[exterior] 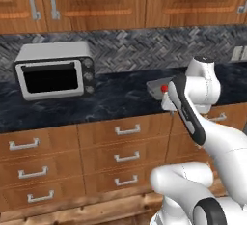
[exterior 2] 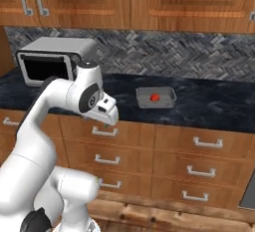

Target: Take the tomato and corn out of the freezer and place them in the tupperware container on the counter. Then put the tupperware containing the vegetables back in the freezer.

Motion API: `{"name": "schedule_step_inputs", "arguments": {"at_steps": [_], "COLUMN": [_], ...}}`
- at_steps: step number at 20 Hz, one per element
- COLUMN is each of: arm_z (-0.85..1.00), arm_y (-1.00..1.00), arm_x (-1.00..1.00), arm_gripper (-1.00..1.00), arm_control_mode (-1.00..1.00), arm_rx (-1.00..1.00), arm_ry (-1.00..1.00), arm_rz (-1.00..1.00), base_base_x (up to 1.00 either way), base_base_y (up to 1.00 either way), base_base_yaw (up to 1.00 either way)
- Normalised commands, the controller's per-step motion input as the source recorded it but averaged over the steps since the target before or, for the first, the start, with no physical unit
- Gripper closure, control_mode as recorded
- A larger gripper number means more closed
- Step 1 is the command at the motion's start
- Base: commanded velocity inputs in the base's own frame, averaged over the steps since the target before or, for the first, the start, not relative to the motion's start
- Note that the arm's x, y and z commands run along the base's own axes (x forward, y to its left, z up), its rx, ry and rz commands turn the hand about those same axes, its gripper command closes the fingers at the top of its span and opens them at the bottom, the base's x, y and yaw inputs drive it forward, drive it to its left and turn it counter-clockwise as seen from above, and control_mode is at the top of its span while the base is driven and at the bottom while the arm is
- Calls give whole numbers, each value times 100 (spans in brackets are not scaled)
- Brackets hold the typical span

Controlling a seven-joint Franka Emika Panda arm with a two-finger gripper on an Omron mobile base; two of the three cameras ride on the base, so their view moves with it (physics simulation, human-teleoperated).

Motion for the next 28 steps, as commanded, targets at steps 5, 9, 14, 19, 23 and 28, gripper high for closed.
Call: {"name": "schedule_step_inputs", "arguments": {"at_steps": [5, 9, 14, 19, 23, 28], "arm_z": [0, 0, 0, 0, 0, 0], "arm_y": [0, 0, 0, 0, 0, 0], "arm_x": [0, 0, 0, 0, 0, 0], "arm_gripper": [-100, -100, -100, -100, -100, -100], "arm_control_mode": [100, 100, 100, 100, 100, 100], "arm_rx": [0, 0, 0, 0, 0, 0], "arm_ry": [0, 0, 0, 0, 0, 0], "arm_rz": [0, 0, 0, 0, 0, 0], "base_base_x": [-55, -39, -13, 0, 0, 5], "base_base_y": [100, 100, 100, 100, 100, 100], "base_base_yaw": [0, 0, 0, 0, 0, -2]}}
